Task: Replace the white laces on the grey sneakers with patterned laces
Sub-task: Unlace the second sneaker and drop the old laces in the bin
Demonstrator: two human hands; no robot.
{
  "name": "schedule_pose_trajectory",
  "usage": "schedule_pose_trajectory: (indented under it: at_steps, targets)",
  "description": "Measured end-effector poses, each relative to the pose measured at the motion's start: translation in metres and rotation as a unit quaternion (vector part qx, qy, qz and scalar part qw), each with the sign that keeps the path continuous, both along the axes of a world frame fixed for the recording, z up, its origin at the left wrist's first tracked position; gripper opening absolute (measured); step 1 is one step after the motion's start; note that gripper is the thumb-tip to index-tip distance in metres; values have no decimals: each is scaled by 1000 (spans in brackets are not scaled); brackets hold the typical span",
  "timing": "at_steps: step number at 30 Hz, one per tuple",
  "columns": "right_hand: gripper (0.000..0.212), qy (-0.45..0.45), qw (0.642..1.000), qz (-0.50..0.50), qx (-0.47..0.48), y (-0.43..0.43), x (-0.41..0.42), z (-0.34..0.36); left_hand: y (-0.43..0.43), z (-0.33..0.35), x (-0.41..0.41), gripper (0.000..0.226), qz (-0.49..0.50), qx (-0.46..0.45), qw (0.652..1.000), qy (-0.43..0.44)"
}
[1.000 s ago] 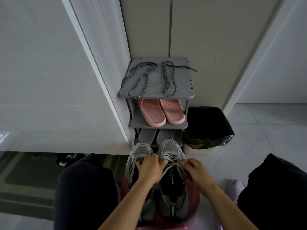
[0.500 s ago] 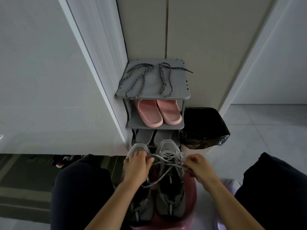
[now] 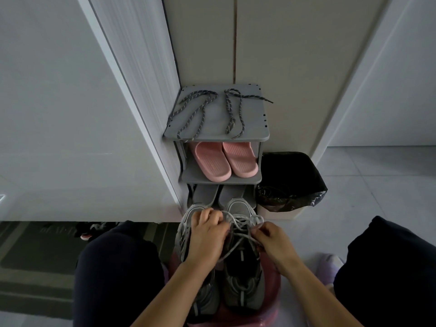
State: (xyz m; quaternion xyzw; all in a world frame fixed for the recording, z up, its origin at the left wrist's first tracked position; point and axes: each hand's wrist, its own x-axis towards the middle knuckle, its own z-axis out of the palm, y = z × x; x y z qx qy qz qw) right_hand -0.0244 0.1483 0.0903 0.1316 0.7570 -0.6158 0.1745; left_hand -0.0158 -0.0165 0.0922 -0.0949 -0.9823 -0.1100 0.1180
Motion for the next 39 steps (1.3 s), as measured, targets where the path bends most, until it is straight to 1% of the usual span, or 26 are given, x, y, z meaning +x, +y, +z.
schedule_pose_trajectory:
  at_steps: [2, 4, 6, 7, 8, 10, 11, 13, 15, 17, 18, 20, 22, 24, 25, 27, 29, 31, 33, 36, 39]
  targets:
    - [16, -14, 998, -50, -30, 9, -3, 2, -16, 9, -2, 26, 30, -21, 999, -7]
    - [11, -39, 990, -106, -83, 22, -5, 3, -38, 13, 1, 23, 82, -8, 996, -34]
    - [12, -46, 989, -102, -96, 26, -5, 0, -50, 13, 7, 19, 108, 10, 991, -77]
    - [15, -42, 992, -79, -93, 22, -3, -2, -48, 12, 9, 17, 104, 1, 991, -89]
    - [16, -36, 994, -51, -89, 17, -1, -3, -41, 12, 11, 20, 90, -11, 991, -101]
    - [12, -30, 996, -13, -83, 6, 2, -5, -27, 10, 11, 35, 43, -12, 992, -115]
    - [11, -32, 996, -13, -83, 4, 2, -7, -23, 10, 10, 38, 22, -10, 993, -114]
    - [9, -35, 996, -21, -82, 3, 0, -10, -21, 13, 4, 36, -4, -18, 993, -119]
    - [9, -34, 996, -18, -79, 4, -1, -10, -19, 18, -1, 33, -31, -29, 989, -144]
    - [15, -20, 998, -6, -63, 2, 0, -11, -13, 20, -5, 30, -51, -35, 983, -174]
    - [17, -10, 999, -2, -45, 1, 0, -10, -12, 20, -6, 29, -53, -31, 982, -176]
    - [16, 11, 999, -31, -31, 4, 0, -6, -17, 19, -8, 24, -49, -4, 988, -149]
    - [19, 2, 990, -110, -85, 16, -4, -1, -35, 17, -5, 19, -11, 29, 989, -143]
    - [18, -12, 980, -151, -127, 31, -7, 3, -54, 12, 0, 13, 56, 96, 984, -142]
    - [17, -18, 980, -147, -134, 34, -7, 4, -59, 10, 3, 11, 78, 130, 978, -141]
    - [16, -39, 982, -110, -148, 28, -4, 1, -52, 7, 6, 12, 85, 152, 971, -161]
    - [13, -54, 987, -52, -145, 14, 0, -4, -37, 2, 6, 21, 67, 138, 969, -193]
    - [8, -49, 989, -28, -138, 4, 0, -8, -25, 1, 2, 27, 53, 118, 970, -208]
    - [8, -35, 991, -31, -122, 1, -1, -10, -17, 1, -1, 25, 60, 123, 968, -212]
    - [12, -19, 994, -34, -102, 1, 1, -9, -18, 2, -1, 18, 82, 196, 956, -203]
    - [16, -20, 978, -135, -157, 14, 1, -6, -39, 6, -3, 10, 128, 284, 932, -189]
